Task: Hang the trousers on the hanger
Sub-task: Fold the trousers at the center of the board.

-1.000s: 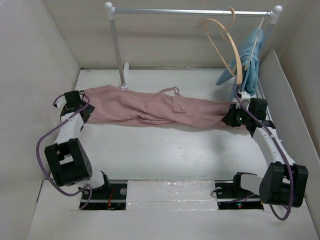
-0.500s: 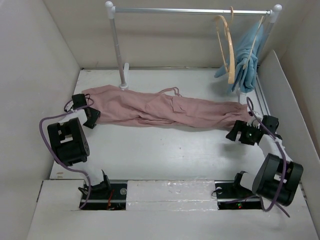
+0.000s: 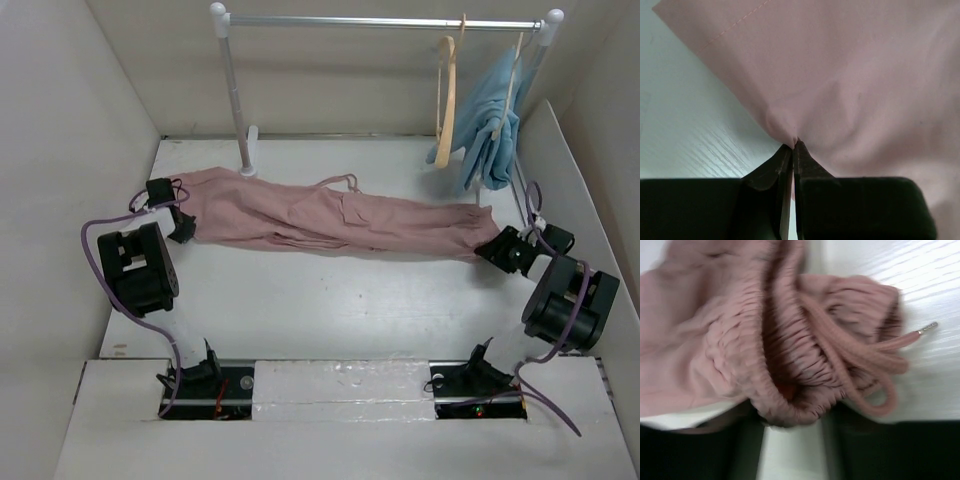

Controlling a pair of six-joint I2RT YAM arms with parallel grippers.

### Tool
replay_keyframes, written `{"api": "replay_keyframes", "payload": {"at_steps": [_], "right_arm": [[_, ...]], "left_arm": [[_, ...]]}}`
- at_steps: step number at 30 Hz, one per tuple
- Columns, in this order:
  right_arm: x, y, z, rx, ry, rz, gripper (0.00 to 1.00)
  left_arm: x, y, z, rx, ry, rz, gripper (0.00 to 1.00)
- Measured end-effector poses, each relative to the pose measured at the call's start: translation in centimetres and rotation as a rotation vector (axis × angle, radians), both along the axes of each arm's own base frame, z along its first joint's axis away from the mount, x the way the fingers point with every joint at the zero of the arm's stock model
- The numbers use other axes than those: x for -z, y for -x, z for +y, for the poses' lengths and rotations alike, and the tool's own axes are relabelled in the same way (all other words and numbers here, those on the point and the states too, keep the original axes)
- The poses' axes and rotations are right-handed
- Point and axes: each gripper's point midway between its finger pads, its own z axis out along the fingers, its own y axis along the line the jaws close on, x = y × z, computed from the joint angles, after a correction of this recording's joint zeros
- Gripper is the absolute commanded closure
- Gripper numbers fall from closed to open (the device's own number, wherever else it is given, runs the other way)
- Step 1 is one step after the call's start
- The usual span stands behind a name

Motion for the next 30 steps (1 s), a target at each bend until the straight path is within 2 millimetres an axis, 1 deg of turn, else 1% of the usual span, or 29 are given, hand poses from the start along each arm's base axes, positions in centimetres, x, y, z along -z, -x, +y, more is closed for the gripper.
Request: {"api": "replay_keyframes", "payload": {"at_steps": [1, 2, 3, 6, 9, 12, 15, 17, 18, 21, 25, 26, 27, 28, 29, 30], "right_arm": [[0.4, -0.3, -0.4, 0.017, -0.006, 0.012, 0.85], [0.8, -0.6, -0.6, 0.028, -0.013, 0.022, 0.97], [1.2, -0.8, -0.8, 0.039, -0.024, 0.038, 1.00], [1.2, -1.0, -0.9, 0.038, -0.030, 0.055, 1.00], [0.4, 0.5, -1.0, 0.031, 0.002, 0.088, 1.00], [-2.0, 2.3, -1.2, 0.019, 0.068, 0.094, 1.00], [-5.3, 3.4, -0.9, -0.009, 0.138, 0.055, 1.00], [-6.6, 4.2, -0.5, -0.031, 0.161, 0.044, 1.00], [-6.9, 4.6, -0.2, -0.042, 0.167, 0.047, 1.00], [-6.6, 6.5, 1.0, -0.077, 0.159, 0.090, 1.00], [-5.3, 9.8, 3.2, -0.128, 0.140, 0.163, 1.00], [-4.7, 10.8, 3.9, -0.143, 0.135, 0.191, 0.99], [-4.4, 11.6, 4.4, -0.157, 0.133, 0.212, 0.96], [-3.9, 12.4, 4.9, -0.171, 0.131, 0.238, 0.87], [-3.6, 13.2, 5.3, -0.184, 0.129, 0.263, 0.73], [-3.4, 13.8, 5.6, -0.196, 0.125, 0.284, 0.47]], "left_arm": [[-0.1, 0.0, 0.2, 0.004, -0.010, 0.006, 1.00], [-0.1, 0.0, 0.3, 0.007, -0.018, 0.013, 1.00], [-0.1, 0.1, 0.4, 0.012, -0.026, 0.022, 1.00], [-0.3, 0.5, 0.8, 0.020, -0.064, 0.056, 1.00], [-0.8, 1.2, 1.1, 0.022, -0.095, 0.081, 1.00], [-2.2, 2.4, 1.5, 0.012, -0.132, 0.088, 1.00], [-4.1, 3.7, 1.9, -0.004, -0.175, 0.089, 1.00], [-5.2, 4.5, 2.4, -0.021, -0.206, 0.097, 1.00], [-5.6, 5.0, 2.6, -0.027, -0.222, 0.107, 1.00], [-6.5, 6.9, 3.5, -0.050, -0.280, 0.157, 1.00], [-7.4, 8.7, 4.6, -0.080, -0.349, 0.194, 1.00], [-7.2, 9.4, 4.8, -0.089, -0.363, 0.202, 1.00], [-6.8, 10.4, 4.9, -0.097, -0.372, 0.223, 1.00], [-6.3, 11.4, 4.9, -0.103, -0.373, 0.247, 1.00], [-5.7, 12.6, 4.8, -0.105, -0.368, 0.280, 1.00], [-5.1, 13.6, 4.8, -0.109, -0.362, 0.313, 0.96]]}}
